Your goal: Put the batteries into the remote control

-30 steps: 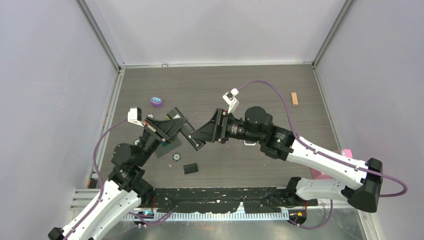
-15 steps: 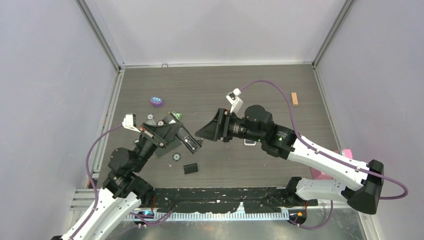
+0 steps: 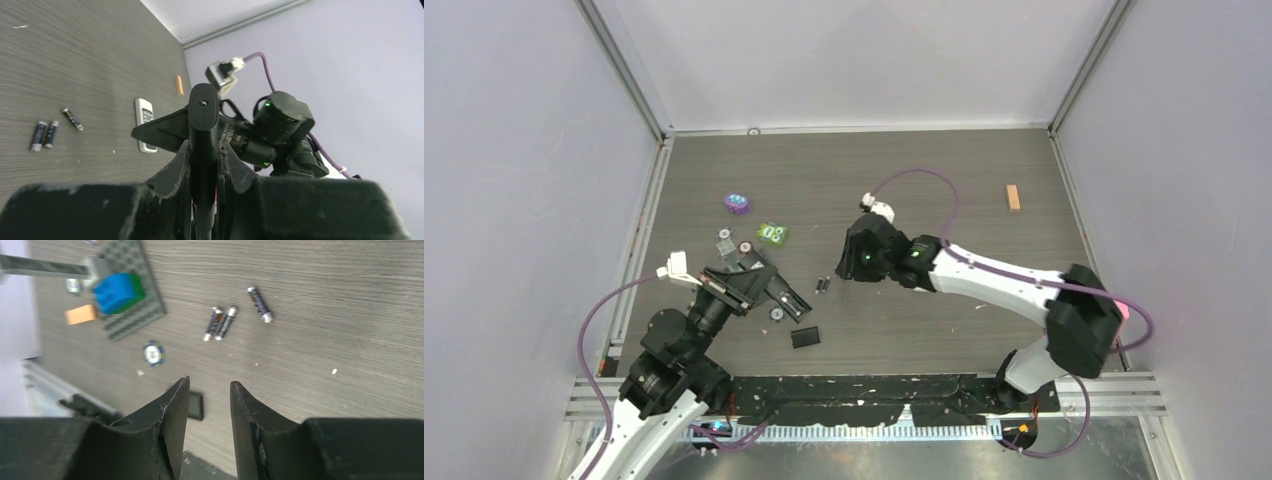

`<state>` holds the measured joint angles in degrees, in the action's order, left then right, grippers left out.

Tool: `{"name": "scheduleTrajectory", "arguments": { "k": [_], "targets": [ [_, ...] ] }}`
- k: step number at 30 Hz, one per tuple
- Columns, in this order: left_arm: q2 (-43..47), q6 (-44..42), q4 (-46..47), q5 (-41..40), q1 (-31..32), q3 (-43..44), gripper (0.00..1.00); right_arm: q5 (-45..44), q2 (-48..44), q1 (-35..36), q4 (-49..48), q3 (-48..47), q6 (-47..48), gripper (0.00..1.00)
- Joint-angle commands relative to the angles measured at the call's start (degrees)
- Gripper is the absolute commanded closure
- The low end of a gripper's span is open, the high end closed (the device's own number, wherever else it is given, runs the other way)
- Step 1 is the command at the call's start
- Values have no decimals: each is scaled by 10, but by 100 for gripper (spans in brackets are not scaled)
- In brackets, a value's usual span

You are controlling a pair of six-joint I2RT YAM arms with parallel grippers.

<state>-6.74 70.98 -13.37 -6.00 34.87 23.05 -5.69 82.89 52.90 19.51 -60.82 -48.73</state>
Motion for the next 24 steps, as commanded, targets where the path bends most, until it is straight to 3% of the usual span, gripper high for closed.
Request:
{"name": "scheduleTrajectory", "arguments": {
  "k": [1,10,18,24],
  "targets": [
    [33,-34,-49,-42,0,8,100,-97,83,33,34,-75,15,60],
    [44,-79,-53,-37,0,20,100,-148,223,52,87,-168,-11,62],
    [43,-98,-57,-46,0,29,100,-193,287,52,160,-226,-68,63],
    [40,-105,-55,-44,0,32,100,-185,314,52,155,-238,-76,64]
  ]
}}
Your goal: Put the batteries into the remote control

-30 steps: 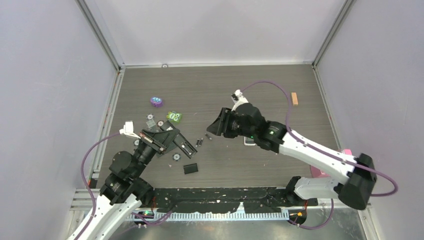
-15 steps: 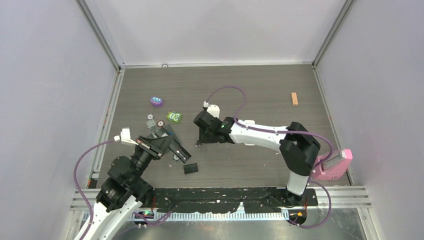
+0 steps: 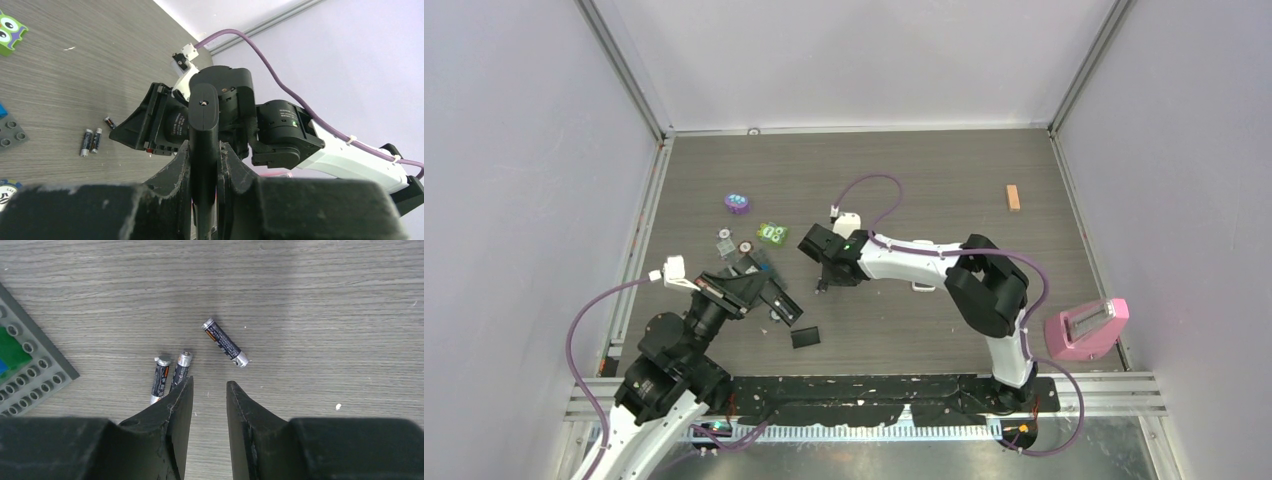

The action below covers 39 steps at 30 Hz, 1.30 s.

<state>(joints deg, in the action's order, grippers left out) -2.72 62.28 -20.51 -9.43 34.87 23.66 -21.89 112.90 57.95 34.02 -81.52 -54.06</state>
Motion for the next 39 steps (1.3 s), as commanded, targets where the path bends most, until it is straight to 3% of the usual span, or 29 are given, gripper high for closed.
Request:
{"name": "scheduleTrajectory", "arguments": {
  "k": [1,12,39],
  "targets": [
    [1,-19,15,-9,0,26,100,-23,21,1,10,-36,-24,64],
    [1,-24,14,-11,0,29,100,5,55,-3,10,-61,-32,64],
    [-8,-23,20,-12,-1,30,100,18,21,6,-6,-70,-1,64]
  ]
}}
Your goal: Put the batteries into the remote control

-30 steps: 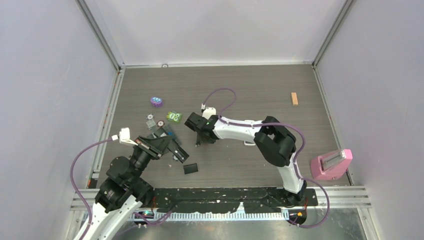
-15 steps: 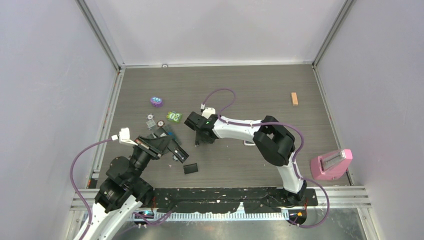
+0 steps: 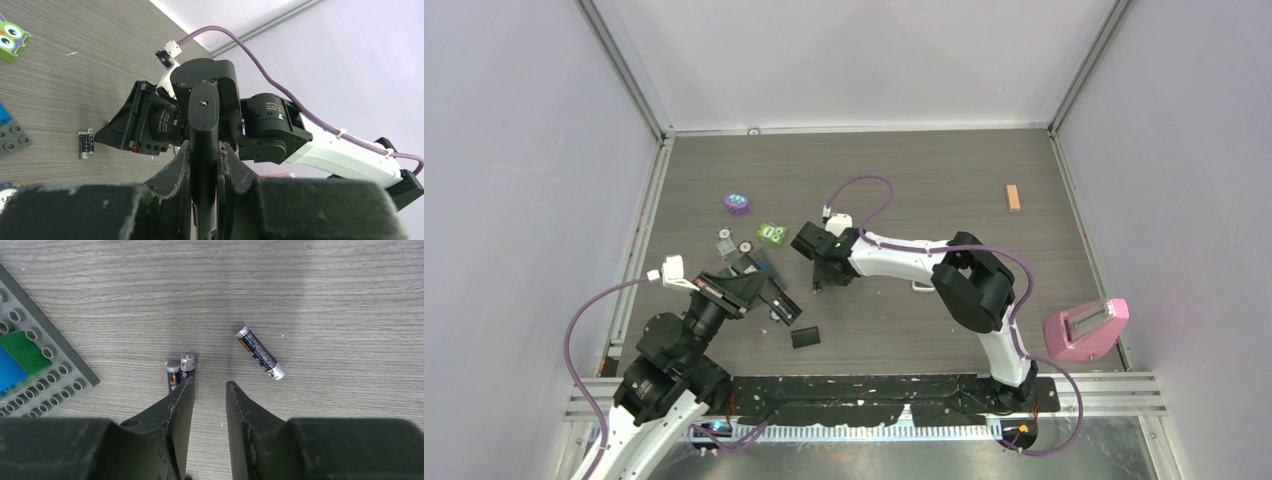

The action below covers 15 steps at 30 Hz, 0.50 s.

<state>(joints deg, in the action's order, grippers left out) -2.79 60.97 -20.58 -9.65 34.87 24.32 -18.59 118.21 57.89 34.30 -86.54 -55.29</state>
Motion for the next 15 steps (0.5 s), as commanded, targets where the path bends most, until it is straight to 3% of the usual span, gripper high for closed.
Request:
{"name": "scheduleTrajectory", "arguments": {
  "k": [1,15],
  "targets": [
    [-7,-10,21,-10,0,24,100,-13,-25,6,-8,-23,16,64],
    [-5,-10,20,-12,0,23,100,14,24,7,-2,-48,42,64]
  ]
}}
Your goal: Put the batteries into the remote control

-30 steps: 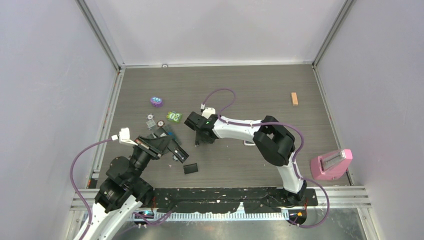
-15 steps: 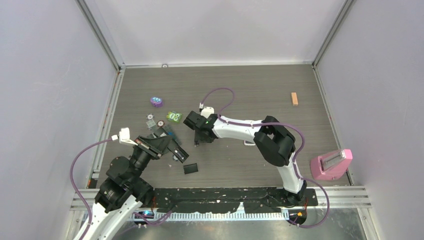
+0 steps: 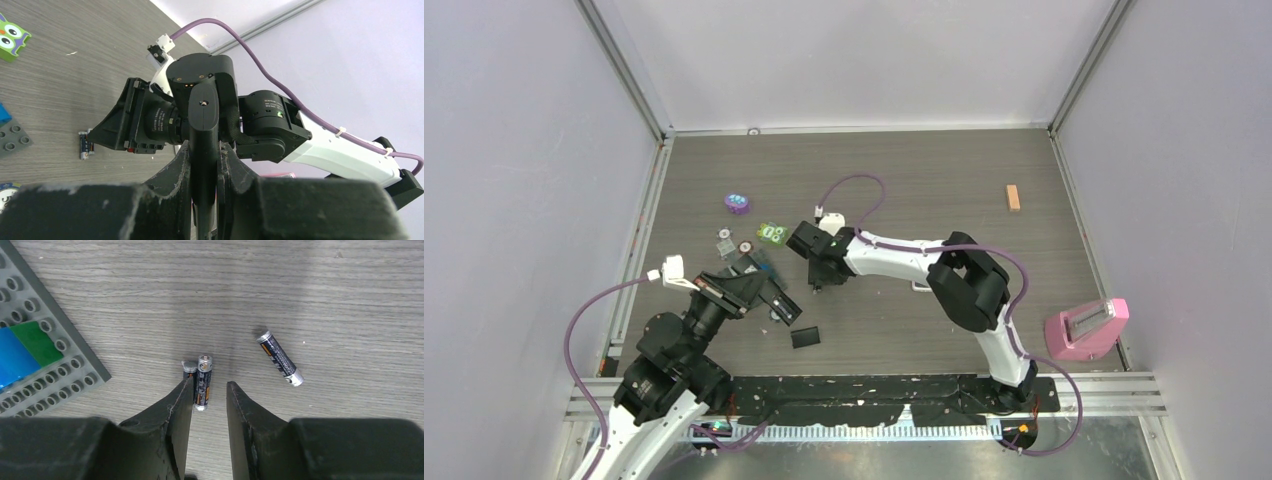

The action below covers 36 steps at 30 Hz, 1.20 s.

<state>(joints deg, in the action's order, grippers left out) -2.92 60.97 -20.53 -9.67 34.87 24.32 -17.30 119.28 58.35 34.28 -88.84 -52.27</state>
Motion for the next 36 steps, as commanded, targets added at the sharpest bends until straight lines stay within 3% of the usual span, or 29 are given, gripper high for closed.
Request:
{"name": "scheduleTrajectory", "arguments": {
  "k": [1,10,14,15,29,36],
  "targets": [
    [-3,-10,19,-11,0,23,100,1,18,2,-1,-26,13,64],
    [-3,-9,20,-10,0,21,100,-18,26,3,23,-27,4,74],
    [-3,-8,21,-9,0,20,100,-27,18,3,32,-15,-12,93],
    [-2,-8,21,-8,0,19,100,-33,13,3,31,-4,-17,94],
    [-23,8,74,32,0,-7,100,-75,-240,3,28,290,-272,95],
    [-70,10,115,79,0,-17,100,-75,-235,0,41,307,-303,89]
  ]
}}
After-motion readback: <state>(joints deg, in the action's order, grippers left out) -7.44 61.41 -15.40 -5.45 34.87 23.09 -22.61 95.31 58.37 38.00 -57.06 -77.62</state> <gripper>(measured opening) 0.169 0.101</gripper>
